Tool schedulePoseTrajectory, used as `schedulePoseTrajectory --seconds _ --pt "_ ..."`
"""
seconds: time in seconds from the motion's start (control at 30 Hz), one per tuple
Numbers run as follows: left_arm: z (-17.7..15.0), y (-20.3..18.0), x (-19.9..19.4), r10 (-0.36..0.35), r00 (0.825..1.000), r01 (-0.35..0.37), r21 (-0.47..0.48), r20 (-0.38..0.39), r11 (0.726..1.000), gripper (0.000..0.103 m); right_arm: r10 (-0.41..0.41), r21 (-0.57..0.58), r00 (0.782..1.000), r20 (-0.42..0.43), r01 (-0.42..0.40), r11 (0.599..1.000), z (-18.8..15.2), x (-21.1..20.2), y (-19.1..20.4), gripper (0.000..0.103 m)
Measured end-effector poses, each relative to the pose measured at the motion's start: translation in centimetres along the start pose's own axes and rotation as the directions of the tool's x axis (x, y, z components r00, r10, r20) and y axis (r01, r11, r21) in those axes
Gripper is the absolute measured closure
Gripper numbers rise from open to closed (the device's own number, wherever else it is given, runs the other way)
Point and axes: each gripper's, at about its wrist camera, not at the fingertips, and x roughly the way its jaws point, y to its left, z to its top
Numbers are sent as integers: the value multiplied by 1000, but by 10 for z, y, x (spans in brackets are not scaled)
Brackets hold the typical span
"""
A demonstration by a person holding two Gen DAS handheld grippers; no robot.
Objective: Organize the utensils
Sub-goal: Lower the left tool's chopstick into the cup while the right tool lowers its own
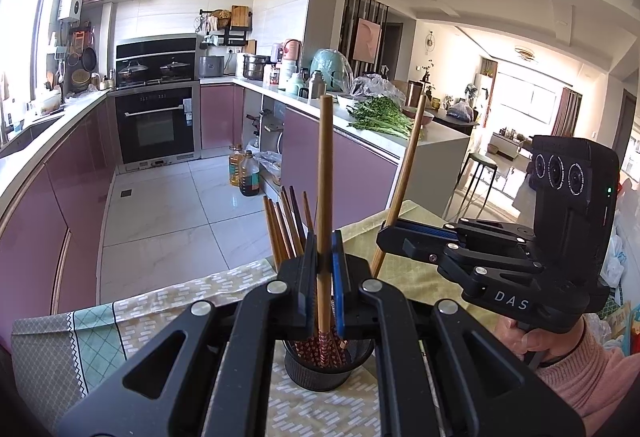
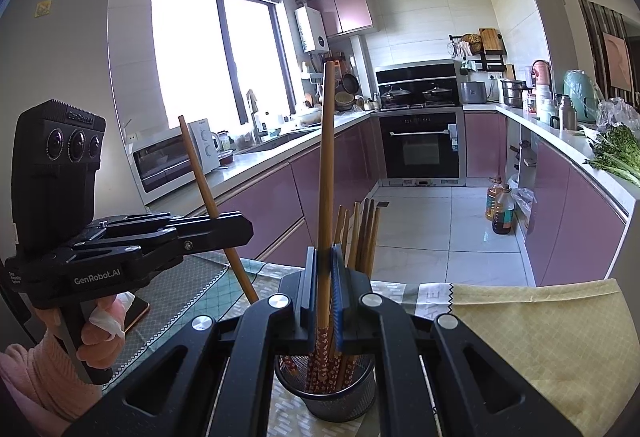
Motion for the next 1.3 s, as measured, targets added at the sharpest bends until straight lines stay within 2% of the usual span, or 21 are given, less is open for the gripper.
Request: schedulePoseTrajectory --seconds 1.3 --pt "-14 4 25 -4 995 3 -6 -99 1000 96 10 18 997 -80 -9 1000 -18 23 -4 97"
